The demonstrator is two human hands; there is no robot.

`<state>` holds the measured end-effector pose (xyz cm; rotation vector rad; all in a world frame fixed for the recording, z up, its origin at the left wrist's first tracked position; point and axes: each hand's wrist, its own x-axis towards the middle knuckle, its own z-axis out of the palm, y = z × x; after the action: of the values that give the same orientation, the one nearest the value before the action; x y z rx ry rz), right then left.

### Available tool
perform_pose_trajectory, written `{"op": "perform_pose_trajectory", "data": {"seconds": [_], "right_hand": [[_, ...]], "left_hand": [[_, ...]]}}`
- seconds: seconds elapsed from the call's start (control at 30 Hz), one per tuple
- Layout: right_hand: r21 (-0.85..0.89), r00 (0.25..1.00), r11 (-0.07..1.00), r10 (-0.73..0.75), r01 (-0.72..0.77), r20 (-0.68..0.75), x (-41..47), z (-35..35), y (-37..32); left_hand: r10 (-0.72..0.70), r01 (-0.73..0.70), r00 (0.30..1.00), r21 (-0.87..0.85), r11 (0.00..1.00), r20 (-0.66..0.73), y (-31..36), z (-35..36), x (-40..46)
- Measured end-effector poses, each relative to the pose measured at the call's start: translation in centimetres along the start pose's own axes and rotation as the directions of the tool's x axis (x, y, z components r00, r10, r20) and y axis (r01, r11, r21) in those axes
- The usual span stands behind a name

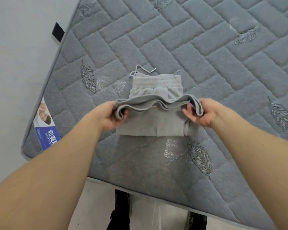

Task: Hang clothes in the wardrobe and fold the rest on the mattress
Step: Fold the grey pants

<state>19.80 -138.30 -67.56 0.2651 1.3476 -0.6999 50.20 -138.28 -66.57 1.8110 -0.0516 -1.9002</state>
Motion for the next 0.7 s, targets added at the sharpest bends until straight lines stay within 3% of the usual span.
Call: {"op": "perform_pose_trajectory", "data": {"seconds": [0.07,0.13,0.17,0.23,0.27,0.37,0.43,0.53,0.63,0.7], "right_hand": [[0.027,0.984,0.986,-0.165,0.167,-0.062,0.6,2.7,-2.4],[-0.186,0.938,0.937,-0.321,0.295,-0.129,1.9,4.8,-3.6],[-0.407,0.890,0.856,-0.418,0.319,-0.181,3.0,5.3,-3.8],[-0.803,0.744,0.538,-0.640,0.257,-0.192,5.4,5.5,-3.3],[-0.853,0.732,0.459,-0.666,0.248,-0.146,6.5,5.4,-2.7],[-0.819,0.842,0.526,-0.530,0.229,-0.105,9.2,4.8,-0.8],[-0.868,0.814,0.432,-0.577,0.243,-0.060,10.2,4.6,-0.1],[-0.930,0.657,0.242,-0.754,0.277,0.000,9.9,5.3,0.0],[-0.942,0.409,0.075,-0.910,0.326,0.069,8.9,5.6,-0.2],[-0.930,0.306,0.006,-0.945,0.367,0.114,8.7,5.7,-0.9]], "left_hand": [[0.076,-0.075,0.997,0.041,0.996,-0.009,2.4,1.0,1.2],[0.139,-0.103,0.987,0.343,0.934,-0.082,3.3,1.5,2.7],[0.188,-0.105,0.975,0.509,0.854,-0.114,3.2,1.5,3.8],[0.308,-0.133,0.941,0.685,0.717,-0.139,2.6,1.2,6.1],[0.327,-0.162,0.938,0.684,0.711,-0.118,2.4,1.3,6.8],[0.294,-0.230,0.956,0.555,0.800,-0.027,1.9,1.9,8.9],[0.385,-0.307,0.922,0.545,0.780,-0.032,1.7,2.6,10.2],[0.602,-0.476,0.797,0.564,0.675,-0.047,2.3,3.2,10.5],[0.737,-0.564,0.672,0.595,0.572,-0.070,3.1,3.0,10.6],[0.744,-0.596,0.661,0.536,0.598,-0.094,3.4,3.1,11.1]]}}
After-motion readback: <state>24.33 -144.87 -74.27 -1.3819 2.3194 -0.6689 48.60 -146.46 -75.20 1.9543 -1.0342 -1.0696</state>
